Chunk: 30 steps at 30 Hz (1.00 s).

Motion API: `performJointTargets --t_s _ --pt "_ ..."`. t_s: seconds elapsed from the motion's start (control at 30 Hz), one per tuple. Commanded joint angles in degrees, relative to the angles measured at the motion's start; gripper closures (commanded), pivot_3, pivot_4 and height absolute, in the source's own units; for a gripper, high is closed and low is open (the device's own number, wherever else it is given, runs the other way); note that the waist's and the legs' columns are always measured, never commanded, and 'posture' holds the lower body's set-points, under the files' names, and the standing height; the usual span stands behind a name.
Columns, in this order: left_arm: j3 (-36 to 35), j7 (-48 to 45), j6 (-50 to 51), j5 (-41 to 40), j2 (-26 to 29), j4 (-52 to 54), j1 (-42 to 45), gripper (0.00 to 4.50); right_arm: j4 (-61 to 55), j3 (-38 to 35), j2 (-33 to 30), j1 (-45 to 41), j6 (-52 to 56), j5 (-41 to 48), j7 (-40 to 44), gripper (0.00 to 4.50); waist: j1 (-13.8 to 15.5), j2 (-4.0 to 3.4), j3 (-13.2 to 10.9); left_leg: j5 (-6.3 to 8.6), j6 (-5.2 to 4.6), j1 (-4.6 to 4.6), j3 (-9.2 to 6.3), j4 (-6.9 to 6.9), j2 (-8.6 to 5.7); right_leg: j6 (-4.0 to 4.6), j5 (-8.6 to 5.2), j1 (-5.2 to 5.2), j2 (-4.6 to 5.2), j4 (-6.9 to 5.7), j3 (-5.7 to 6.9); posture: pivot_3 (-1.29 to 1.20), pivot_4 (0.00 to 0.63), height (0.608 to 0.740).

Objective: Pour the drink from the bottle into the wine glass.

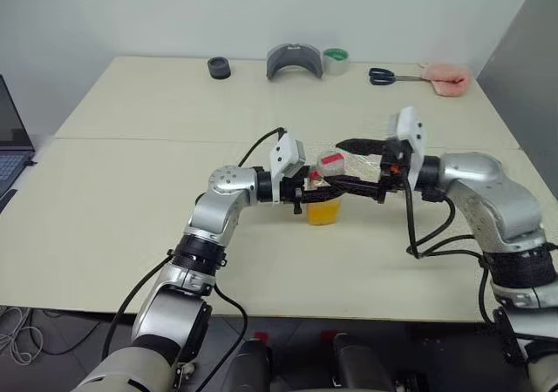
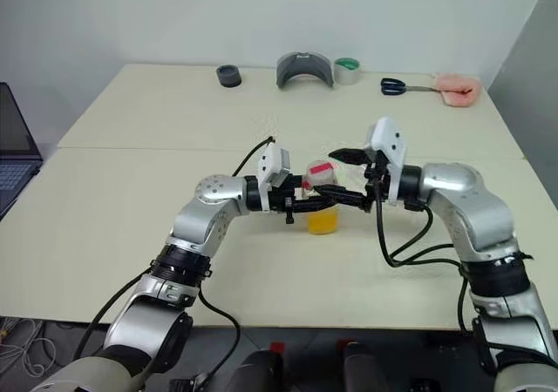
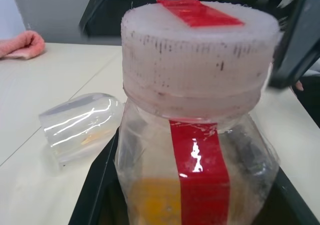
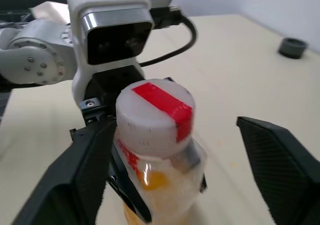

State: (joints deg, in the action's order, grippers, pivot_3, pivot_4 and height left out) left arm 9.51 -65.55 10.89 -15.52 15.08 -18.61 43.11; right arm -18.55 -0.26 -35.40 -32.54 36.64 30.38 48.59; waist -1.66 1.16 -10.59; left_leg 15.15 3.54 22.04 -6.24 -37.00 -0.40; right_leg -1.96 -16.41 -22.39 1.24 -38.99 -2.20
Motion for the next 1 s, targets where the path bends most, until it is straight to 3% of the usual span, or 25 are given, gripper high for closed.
performJointTargets --t_s 0.03,0.2,0.37,0.93,1.0 --pt "-1.1 0.6 -1.0 -0.9 -0.4 1.3 1.7 2.75 -13.5 -4.6 1.1 4.7 6.2 4.1 -8.8 0.23 0.0 0.00 0.0 0.00 0.00 0.00 -0.01 0.01 0.00 0.00 0.00 0.00 0.00 0.01 0.00 0.00 0.150 0.740" --pt "-1.0 1.2 -2.2 -0.2 -0.9 -0.9 2.9 2.75 -24.4 -0.2 11.7 9.6 10.1 -2.6 -28.8 0.23 -0.5 -0.01 0.0 0.00 0.00 -0.09 0.02 0.03 0.05 -0.01 0.00 0.01 -0.10 -0.06 -0.04 0.00 0.150 0.740" --pt "-0.7 1.1 -3.2 0.1 -1.6 -2.7 4.0 2.75 -24.3 6.4 17.8 9.5 9.7 -10.7 -38.7 0.23 -0.5 -0.01 0.0 -0.01 0.02 -0.10 0.03 0.02 0.03 -0.01 -0.01 0.01 -0.11 -0.07 -0.05 0.00 0.150 0.740" --pt "-0.6 0.6 -4.6 0.4 -2.1 -4.5 5.0 2.75 -20.0 9.4 25.3 9.3 5.1 -18.3 -42.7 0.23 -0.3 -0.01 0.0 -0.01 0.00 -0.08 0.03 0.03 0.01 -0.01 0.00 -0.01 -0.11 -0.05 -0.04 0.00 0.150 0.740" --pt "-0.6 0.6 -4.6 0.4 -2.1 -4.5 5.0 2.75 -19.6 9.6 25.5 9.3 4.9 -18.7 -42.4 0.78 -0.3 -0.01 0.0 -0.01 0.00 -0.08 0.03 0.03 0.01 -0.01 0.00 -0.01 -0.11 -0.05 -0.04 0.00 0.150 0.740"
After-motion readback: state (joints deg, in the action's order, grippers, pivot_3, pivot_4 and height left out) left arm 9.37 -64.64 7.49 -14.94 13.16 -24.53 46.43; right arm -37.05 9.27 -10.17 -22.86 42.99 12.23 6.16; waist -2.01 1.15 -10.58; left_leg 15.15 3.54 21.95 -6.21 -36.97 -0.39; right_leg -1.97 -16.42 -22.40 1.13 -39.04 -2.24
